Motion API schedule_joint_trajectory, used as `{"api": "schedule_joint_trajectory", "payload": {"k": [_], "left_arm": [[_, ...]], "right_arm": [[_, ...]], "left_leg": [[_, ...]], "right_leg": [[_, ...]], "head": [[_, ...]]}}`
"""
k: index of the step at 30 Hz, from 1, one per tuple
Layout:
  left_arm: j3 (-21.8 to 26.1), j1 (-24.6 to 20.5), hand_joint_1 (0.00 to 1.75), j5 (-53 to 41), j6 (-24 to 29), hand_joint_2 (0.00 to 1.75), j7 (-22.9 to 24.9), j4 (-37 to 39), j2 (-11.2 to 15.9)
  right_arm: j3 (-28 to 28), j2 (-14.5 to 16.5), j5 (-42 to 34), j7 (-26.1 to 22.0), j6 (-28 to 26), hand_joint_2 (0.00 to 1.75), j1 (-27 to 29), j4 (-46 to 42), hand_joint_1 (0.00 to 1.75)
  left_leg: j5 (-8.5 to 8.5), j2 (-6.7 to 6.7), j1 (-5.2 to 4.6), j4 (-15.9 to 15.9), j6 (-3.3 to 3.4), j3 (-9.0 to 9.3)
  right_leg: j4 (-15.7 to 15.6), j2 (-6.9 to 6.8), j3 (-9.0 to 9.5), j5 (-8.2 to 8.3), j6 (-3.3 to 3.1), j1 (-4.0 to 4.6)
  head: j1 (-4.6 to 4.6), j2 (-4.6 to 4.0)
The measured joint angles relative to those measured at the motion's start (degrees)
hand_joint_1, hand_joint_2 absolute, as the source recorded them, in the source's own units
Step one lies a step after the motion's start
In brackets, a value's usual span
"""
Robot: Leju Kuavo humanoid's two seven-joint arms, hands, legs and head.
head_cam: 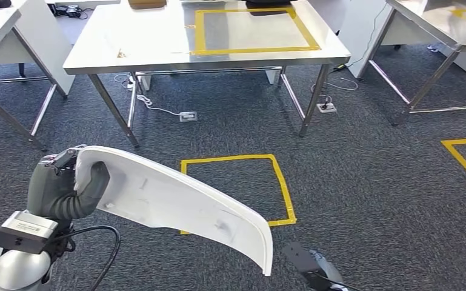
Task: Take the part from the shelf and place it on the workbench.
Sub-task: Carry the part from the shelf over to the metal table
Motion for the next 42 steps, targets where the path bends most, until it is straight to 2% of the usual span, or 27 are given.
{"api": "schedule_joint_trajectory", "payload": {"k": [2,4,5,6,7,8,9,11,12,16,18,20,21,22,23,25,26,27,30,32,33,35,36,37,38,40,42], "left_arm": [[-0.01,-0.24,1.75,0.01,-0.01,1.75,0.0,0.1,0.04],[-0.03,-0.35,1.75,0.03,-0.01,1.75,0.0,0.44,0.06],[-0.04,-0.35,1.75,0.05,-0.01,1.75,0.0,0.67,0.07],[-0.05,-0.34,1.75,0.08,0.01,1.75,0.0,0.9,0.09],[-0.05,-0.34,1.75,0.11,0.04,1.75,0.0,1.09,0.11],[-0.05,-0.36,1.75,0.15,0.06,1.75,0.0,1.24,0.14],[-0.05,-0.4,1.75,0.18,0.09,1.75,0.0,1.34,0.15],[-0.06,-0.54,1.75,0.22,0.11,1.75,0.0,1.5,0.14],[-0.07,-0.59,1.75,0.23,0.13,1.75,0.0,1.55,0.14],[-0.08,-0.76,1.75,0.24,0.26,1.75,-0.01,1.68,0.12],[-0.07,-0.94,1.75,0.24,0.28,1.75,-0.01,1.75,-0.01],[-0.07,-1.07,1.75,0.24,0.33,1.75,-0.05,2.0,-0.12],[-0.07,-1.11,1.75,0.24,0.37,1.75,-0.15,2.16,-0.15],[-0.07,-1.22,1.75,0.25,0.44,1.75,-0.32,2.33,-0.15],[-0.07,-1.41,1.75,0.28,0.53,1.75,-0.57,2.51,-0.16],[-0.07,-2.02,1.75,0.51,0.79,1.75,-1.15,2.86,-0.2],[-0.07,-2.34,1.75,0.68,0.89,1.75,-1.4,3.08,-0.22],[-0.07,-2.57,1.75,0.81,0.98,1.75,-1.61,3.28,-0.24],[-0.03,-2.8,1.75,1.02,1.12,1.75,-1.93,3.69,-0.22],[0.09,-2.88,1.75,1.15,1.23,1.75,-2.12,3.75,-0.18],[0.19,-2.87,1.75,1.2,1.27,1.75,-2.19,3.78,-0.15],[0.33,-2.72,1.75,1.27,1.31,1.75,-2.25,3.89,-0.11],[0.37,-2.6,1.75,1.27,1.31,1.75,-2.25,3.92,-0.05],[0.39,-2.51,1.75,1.27,1.3,1.75,-2.25,3.94,0.01],[0.41,-2.47,1.75,1.27,1.27,1.75,-2.25,3.94,0.08],[0.43,-2.47,1.75,1.27,1.15,1.75,-2.25,3.92,0.18],[0.43,-2.49,1.75,1.27,0.99,1.75,-2.22,3.89,0.2]], "right_arm": [[-0.01,0.04,0.13,-0.03,0.16,0.0,-0.07,0.0,0.0],[-0.02,0.08,0.24,0.0,0.46,0.0,-0.12,0.0,0.0],[-0.02,0.1,0.28,0.02,0.62,0.0,-0.12,0.0,0.0],[-0.02,0.11,0.32,0.03,0.74,0.0,-0.11,0.0,0.0],[-0.02,0.11,0.34,0.03,0.82,0.0,-0.11,0.0,0.0],[-0.02,0.11,0.36,0.03,0.84,0.0,-0.12,0.0,0.0],[-0.02,0.11,0.35,0.03,0.84,0.0,-0.12,0.0,0.0],[-0.03,0.08,0.35,0.05,0.84,0.0,-0.18,0.0,0.0],[-0.04,0.07,0.35,0.06,0.84,0.0,-0.21,0.0,0.0],[-0.04,0.06,0.36,0.05,0.84,0.0,-0.35,0.0,0.0],[-0.06,0.02,0.33,0.02,0.85,0.0,-0.45,0.0,0.0],[-0.1,-0.06,0.33,-0.01,0.86,0.0,-0.46,0.0,0.0],[-0.12,-0.11,0.4,-0.02,0.86,0.0,-0.47,0.0,0.0],[-0.13,-0.14,0.51,-0.01,0.91,0.0,-0.53,0.0,0.0],[-0.13,-0.15,0.68,0.03,1.0,0.0,-0.67,0.0,0.0],[-0.13,-0.21,1.1,0.24,1.27,0.0,-1.12,0.0,0.0],[-0.13,-0.25,1.29,0.42,1.38,0.0,-1.37,0.0,0.0],[-0.13,-0.29,1.44,0.56,1.46,0.0,-1.56,0.0,0.0],[-0.13,-0.45,1.56,0.78,1.64,0.0,-1.6,0.0,0.0],[-0.13,-0.55,1.64,0.78,1.71,0.0,-1.47,0.0,0.0],[-0.13,-0.56,1.68,0.77,1.78,0.0,-1.41,0.0,0.0],[-0.13,-0.58,1.7,0.74,1.93,0.0,-1.29,0.0,0.0],[-0.13,-0.58,1.7,0.74,1.98,0.0,-1.19,0.0,0.0],[-0.13,-0.56,1.69,0.77,1.95,0.0,-1.09,0.0,0.0],[-0.13,-0.51,1.65,0.83,1.88,0.0,-1.02,0.0,0.0],[-0.13,-0.36,1.56,0.93,1.75,0.0,-0.98,0.0,0.0],[-0.13,-0.24,1.47,0.97,1.62,0.0,-1.04,0.0,0.0]], "left_leg": [[-1.89,0.01,0.09,3.11,-0.66,-1.23],[-5.24,0.01,0.41,10.27,-1.18,-4.78],[-6.39,0.01,0.55,13.64,-1.38,-6.65],[-6.57,0.02,0.7,15.56,-1.54,-7.88],[-5.54,0.02,0.83,15.22,-1.65,-8.0],[-3.58,0.04,0.96,12.72,-1.71,-6.99],[-1.24,0.06,1.09,8.68,-1.75,-5.16],[1.34,-0.03,1.09,1.95,-1.44,-2.01],[1.6,-0.11,1.02,0.44,-1.09,-1.35],[1.5,-0.22,0.82,-0.11,0.73,-1.17],[1.49,-0.11,0.92,-0.3,1.36,-0.96],[1.35,-0.05,0.8,-0.28,1.71,-0.94],[1.29,-0.06,0.72,-0.28,1.78,-0.9],[1.22,-0.08,0.66,-0.27,1.82,-0.82],[1.14,-0.12,0.62,-0.26,1.8,-0.68],[0.89,-0.19,0.51,-0.23,1.58,-0.32],[0.74,-0.23,0.42,-0.19,1.33,-0.22],[0.6,-0.24,0.34,-0.18,1.03,-0.16],[0.32,-0.2,0.39,-0.31,-0.02,0.02],[-0.95,-0.13,0.45,1.68,-0.69,-0.67],[-2.36,-0.1,0.51,4.36,-0.97,-1.88],[-5.63,-0.09,0.63,11.83,-1.36,-5.73],[-6.38,-0.08,0.7,14.69,-1.48,-7.42],[-5.99,-0.08,0.77,15.67,-1.56,-8.25],[-4.53,-0.07,0.83,14.46,-1.58,-7.96],[-0.25,-0.03,0.94,7.15,-1.49,-4.76],[1.84,-0.09,0.86,1.3,-0.97,-2.03]], "right_leg": [[-0.45,0.0,0.54,0.07,-0.54,-0.38],[-0.53,-0.03,0.88,-0.1,-0.86,-0.46],[-0.51,-0.04,0.95,-0.2,-0.91,-0.47],[-0.5,-0.02,1.03,-0.3,-0.89,-0.48],[-0.47,0.02,1.16,-0.43,-0.79,-0.52],[-0.43,0.08,1.38,-0.6,-0.63,-0.59],[-0.35,0.14,1.61,-0.83,-0.38,-0.65],[-0.06,0.24,1.84,-1.29,0.29,-0.58],[-0.01,0.27,1.83,-1.41,0.64,-0.5],[0.57,0.21,1.62,-2.01,2.0,-0.73],[5.44,0.11,-0.7,-4.54,2.38,-0.79],[13.15,0.09,-4.89,-7.56,2.5,-0.73],[15.63,0.1,-6.44,-7.99,2.48,-0.7],[16.08,0.1,-7.01,-7.35,2.38,-0.67],[14.21,0.1,-6.41,-5.68,2.2,-0.63],[6.29,0.08,-2.91,-1.53,1.6,-0.42],[2.87,0.05,-1.35,-0.23,1.3,-0.27],[0.74,0.03,-0.41,0.32,1.05,-0.1],[-0.19,0.04,-0.01,0.27,0.28,0.0],[-0.6,0.04,0.49,0.32,-0.35,-0.32],[-0.75,0.03,0.78,0.28,-0.59,-0.44],[-0.7,0.01,1.05,0.0,-0.89,-0.44],[-0.64,0.01,1.14,-0.14,-0.92,-0.44],[-0.57,0.02,1.24,-0.31,-0.9,-0.45],[-0.51,0.05,1.42,-0.5,-0.82,-0.46],[-0.38,0.11,1.97,-0.99,-0.45,-0.49],[-0.15,0.19,2.22,-1.48,0.18,-0.33]], "head": [[-0.09,0.0],[-0.17,0.01],[-0.17,0.01],[-0.17,0.01],[-0.16,0.01],[-0.16,0.01],[-0.16,0.01],[-0.16,0.01],[-0.14,0.01],[-0.07,0.01],[-0.04,0.02],[-0.04,0.02],[-0.04,0.01],[-0.04,0.01],[-0.04,0.0],[-0.04,0.01],[-0.05,0.01],[-0.05,0.01],[-0.04,0.01],[-0.13,0.0],[-0.17,0.0],[-0.23,0.01],[-0.23,0.01],[-0.23,0.01],[-0.23,0.0],[-0.24,0.0],[-0.2,0.01]]}}
